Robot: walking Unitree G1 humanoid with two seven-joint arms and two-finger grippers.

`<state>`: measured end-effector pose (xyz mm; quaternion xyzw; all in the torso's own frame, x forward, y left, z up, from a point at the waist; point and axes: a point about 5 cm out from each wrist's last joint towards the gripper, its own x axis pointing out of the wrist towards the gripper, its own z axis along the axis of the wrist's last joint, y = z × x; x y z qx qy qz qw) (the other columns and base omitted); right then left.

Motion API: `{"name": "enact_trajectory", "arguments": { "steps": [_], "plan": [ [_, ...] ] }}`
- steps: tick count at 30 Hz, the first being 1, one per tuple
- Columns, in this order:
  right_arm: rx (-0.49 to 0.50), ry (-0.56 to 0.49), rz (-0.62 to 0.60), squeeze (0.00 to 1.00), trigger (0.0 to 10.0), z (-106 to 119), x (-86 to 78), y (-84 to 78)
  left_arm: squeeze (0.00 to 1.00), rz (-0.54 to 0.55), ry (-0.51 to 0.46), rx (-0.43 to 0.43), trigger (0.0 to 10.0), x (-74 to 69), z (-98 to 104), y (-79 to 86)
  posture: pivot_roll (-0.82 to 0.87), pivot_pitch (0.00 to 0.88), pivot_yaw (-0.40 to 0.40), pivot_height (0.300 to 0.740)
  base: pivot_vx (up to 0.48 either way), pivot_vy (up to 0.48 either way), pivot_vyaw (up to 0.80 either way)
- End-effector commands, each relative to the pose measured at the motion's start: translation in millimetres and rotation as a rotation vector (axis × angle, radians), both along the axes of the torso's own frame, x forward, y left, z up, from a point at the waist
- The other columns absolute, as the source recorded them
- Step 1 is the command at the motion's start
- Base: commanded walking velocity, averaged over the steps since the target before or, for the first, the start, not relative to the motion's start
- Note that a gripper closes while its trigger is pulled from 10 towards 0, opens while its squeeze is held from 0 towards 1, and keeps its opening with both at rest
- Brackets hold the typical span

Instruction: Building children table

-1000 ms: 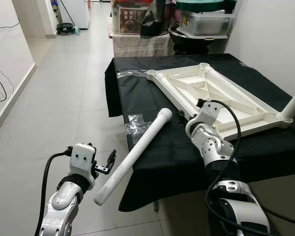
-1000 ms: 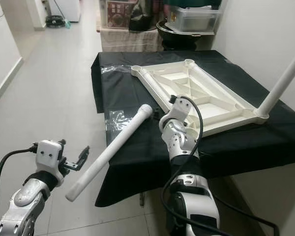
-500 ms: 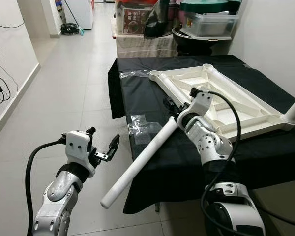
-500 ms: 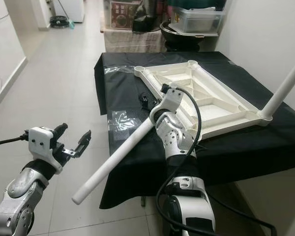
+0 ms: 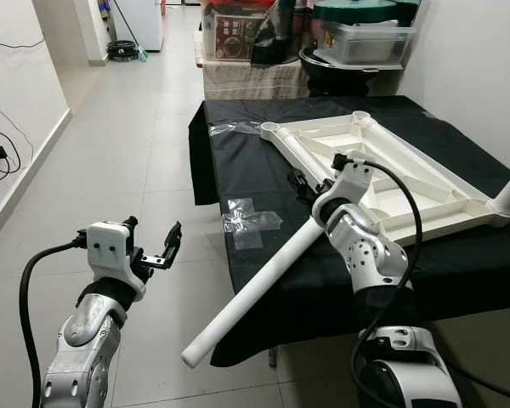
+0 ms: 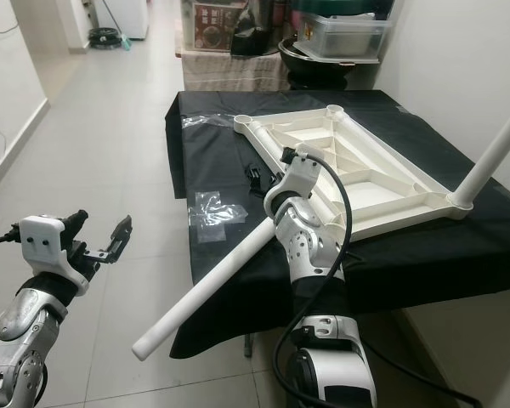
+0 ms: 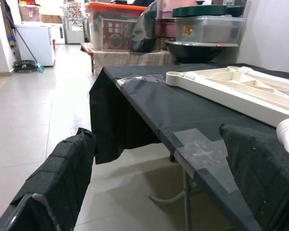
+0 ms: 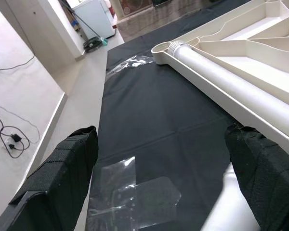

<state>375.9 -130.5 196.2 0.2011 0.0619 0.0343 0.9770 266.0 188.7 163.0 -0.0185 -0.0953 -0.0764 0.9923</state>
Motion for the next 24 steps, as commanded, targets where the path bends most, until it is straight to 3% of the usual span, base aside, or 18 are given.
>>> {"name": "enact_trajectory", "arguments": {
  "steps": [1, 5, 7, 17, 20, 21, 22, 23, 24],
  "plan": [
    [-0.016, 0.011, -0.015, 0.00, 10.0, -2, -1.5, -3.4, 0.00, 0.004, 0.031, 0.019, 10.0, 2.3, -4, 0.6, 0.09, 0.000, -0.076, 0.740, 0.000, 0.000, 0.00],
    [-0.050, 0.097, -0.029, 0.00, 10.0, -13, -2.9, -6.2, 0.00, 0.012, 0.043, 0.030, 10.0, 2.2, -7, 1.6, 0.09, 0.000, -0.077, 0.740, 0.000, 0.000, 0.00],
    [-0.009, 0.192, -0.004, 0.00, 10.0, -24, -7.2, -6.1, 0.00, 0.022, 0.050, 0.028, 10.0, 1.6, -8, 3.2, 0.09, 0.000, -0.081, 0.740, 0.000, 0.000, 0.00],
    [0.027, 0.261, -0.012, 0.00, 10.0, -32, -9.5, -10.6, 0.00, 0.003, 0.064, 0.021, 10.0, -0.5, -11, 3.2, 0.09, 0.000, -0.083, 0.740, 0.000, 0.000, 0.00],
    [0.031, 0.252, -0.026, 0.00, 10.0, -31, -8.7, -13.1, 0.00, -0.033, 0.068, 0.023, 10.0, -0.7, -11, -0.2, 0.09, 0.000, -0.079, 0.740, 0.000, 0.000, 0.00],
    [0.046, 0.230, -0.048, 0.00, 10.0, -27, -7.4, -16.3, 0.00, -0.119, 0.081, 0.016, 10.0, -1.2, -11, -8.1, 0.08, 0.000, -0.074, 0.740, 0.000, 0.000, 0.00],
    [0.046, 0.230, -0.048, 0.00, 10.0, -27, -7.4, -16.3, 0.00, -0.119, 0.081, 0.016, 10.0, -1.2, -11, -8.1, 0.08, 0.000, -0.074, 0.740, 0.000, 0.000, 0.00],
    [0.061, 0.191, -0.068, 0.00, 10.0, -18, -5.4, -21.0, 0.00, -0.270, 0.104, 0.021, 10.0, -1.1, -11, -21.2, 0.07, 0.000, -0.061, 0.740, 0.000, 0.000, 0.00],
    [0.061, 0.191, -0.068, 0.00, 10.0, -18, -5.4, -21.0, 0.00, -0.270, 0.104, 0.021, 10.0, -1.1, -11, -21.2, 0.07, 0.000, -0.061, 0.740, 0.000, 0.000, 0.00]
  ]
}}
